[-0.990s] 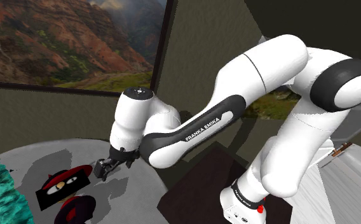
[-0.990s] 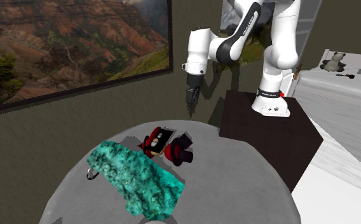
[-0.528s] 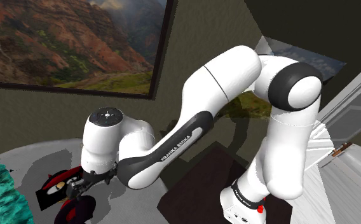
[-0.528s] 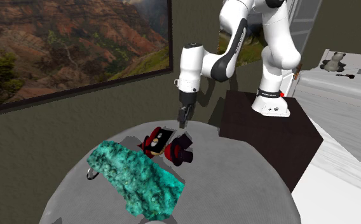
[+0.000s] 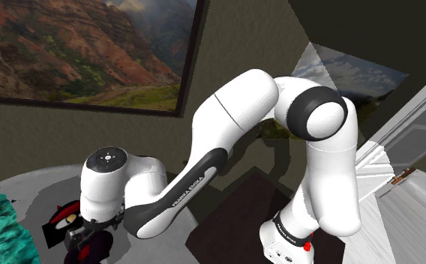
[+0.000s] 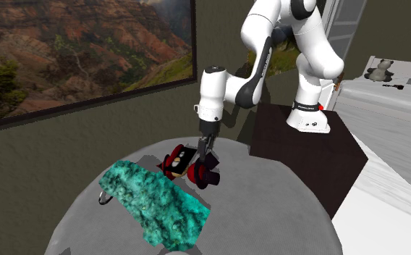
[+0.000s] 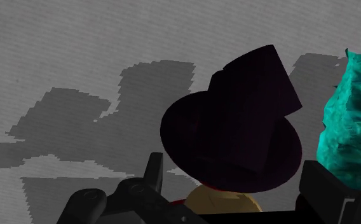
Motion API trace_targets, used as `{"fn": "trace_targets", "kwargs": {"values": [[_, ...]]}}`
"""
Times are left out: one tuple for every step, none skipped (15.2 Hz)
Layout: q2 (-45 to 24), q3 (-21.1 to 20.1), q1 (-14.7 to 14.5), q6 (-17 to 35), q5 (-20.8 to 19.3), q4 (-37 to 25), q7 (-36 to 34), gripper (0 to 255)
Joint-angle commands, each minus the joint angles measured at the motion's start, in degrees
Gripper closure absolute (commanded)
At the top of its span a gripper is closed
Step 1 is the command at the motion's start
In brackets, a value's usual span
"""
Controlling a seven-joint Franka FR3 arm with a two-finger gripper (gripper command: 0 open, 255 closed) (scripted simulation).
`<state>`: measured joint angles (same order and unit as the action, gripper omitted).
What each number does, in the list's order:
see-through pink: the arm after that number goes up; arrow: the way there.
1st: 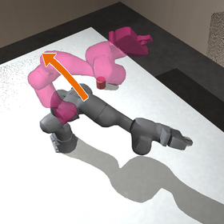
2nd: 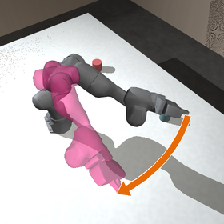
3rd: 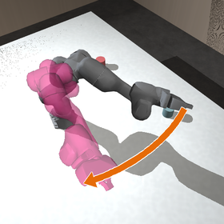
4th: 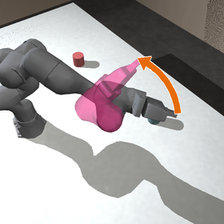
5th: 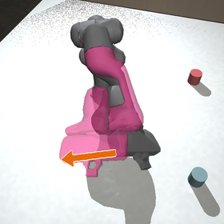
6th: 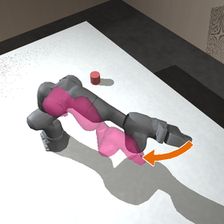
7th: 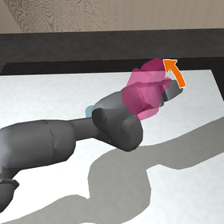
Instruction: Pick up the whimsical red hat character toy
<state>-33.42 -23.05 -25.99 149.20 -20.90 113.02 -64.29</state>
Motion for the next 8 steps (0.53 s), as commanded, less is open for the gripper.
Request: {"fn": "trace_targets", "kwargs": {"values": [[-1.32, 0.72, -0.65, 0.98, -0.74, -0.35, -0.58, 0], [-2.30, 1.25, -1.05, 1.74, -1.26, -0.57, -0.92, 0], [-2.30, 1.25, -1.06, 1.75, -1.25, -0.57, -0.92, 0], [-2.29, 1.25, -1.06, 1.75, -1.25, -0.57, -0.92, 0], [-2.33, 1.27, -1.10, 1.75, -1.27, -0.61, -0.95, 255], [-2.30, 1.27, -1.06, 1.78, -1.26, -0.55, -0.92, 255], [-2.30, 1.27, -1.03, 1.79, -1.26, -0.53, -0.90, 255], [-2.30, 1.25, -1.04, 1.74, -1.25, -0.58, -0.90, 255]]}}
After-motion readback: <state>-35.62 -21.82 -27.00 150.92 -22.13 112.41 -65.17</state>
